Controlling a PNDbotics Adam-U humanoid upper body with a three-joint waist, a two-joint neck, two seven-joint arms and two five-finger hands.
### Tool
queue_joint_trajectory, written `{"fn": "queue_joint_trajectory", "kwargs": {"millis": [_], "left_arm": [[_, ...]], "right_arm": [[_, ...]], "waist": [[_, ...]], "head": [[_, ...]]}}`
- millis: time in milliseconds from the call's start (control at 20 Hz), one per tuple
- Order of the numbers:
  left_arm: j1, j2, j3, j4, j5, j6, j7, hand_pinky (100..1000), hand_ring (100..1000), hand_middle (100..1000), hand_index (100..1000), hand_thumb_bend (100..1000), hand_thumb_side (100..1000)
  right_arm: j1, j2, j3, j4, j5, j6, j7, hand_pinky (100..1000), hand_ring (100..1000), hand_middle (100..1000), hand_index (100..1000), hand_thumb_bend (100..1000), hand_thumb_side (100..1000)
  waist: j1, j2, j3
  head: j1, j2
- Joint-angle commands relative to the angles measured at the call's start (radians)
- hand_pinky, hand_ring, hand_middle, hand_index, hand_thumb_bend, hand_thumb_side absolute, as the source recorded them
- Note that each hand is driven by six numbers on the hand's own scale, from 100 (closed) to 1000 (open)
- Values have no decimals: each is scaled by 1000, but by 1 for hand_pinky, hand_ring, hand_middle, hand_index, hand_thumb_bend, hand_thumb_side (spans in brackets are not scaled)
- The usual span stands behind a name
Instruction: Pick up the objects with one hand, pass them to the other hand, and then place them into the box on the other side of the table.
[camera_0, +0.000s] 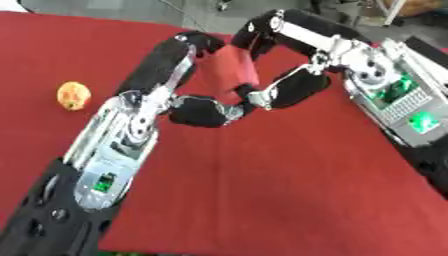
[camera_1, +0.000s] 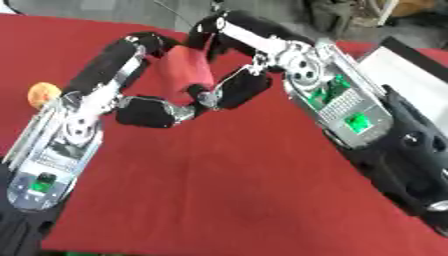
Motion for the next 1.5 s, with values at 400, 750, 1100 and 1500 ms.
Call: {"fn": "queue_joint_trajectory", "kwargs": {"millis": [400, 750, 1100, 1500], "left_arm": [[-9, -3, 3, -22, 7, -2, -6, 756, 788, 733, 832, 672, 438], [10, 76, 11, -81, 59, 0, -6, 755, 769, 708, 790, 622, 445], [28, 142, 38, -148, 171, 13, 68, 747, 747, 678, 773, 565, 458], [57, 209, 64, -192, 270, 32, 148, 740, 723, 674, 760, 534, 481]], "right_arm": [[-6, -23, -22, -9, -7, 4, -18, 784, 678, 493, 420, 108, 100], [10, -60, -112, -9, -36, 23, -68, 781, 651, 494, 411, 100, 100], [59, -100, -214, -9, -100, 69, -178, 769, 621, 497, 401, 100, 100], [152, -158, -277, -9, -186, 146, -362, 757, 601, 500, 392, 100, 100]], "waist": [[6, -14, -1], [19, -15, 5], [24, -16, 6], [29, -8, 5]], "head": [[-6, -11], [-62, -17], [-129, -18], [-172, -7]]}}
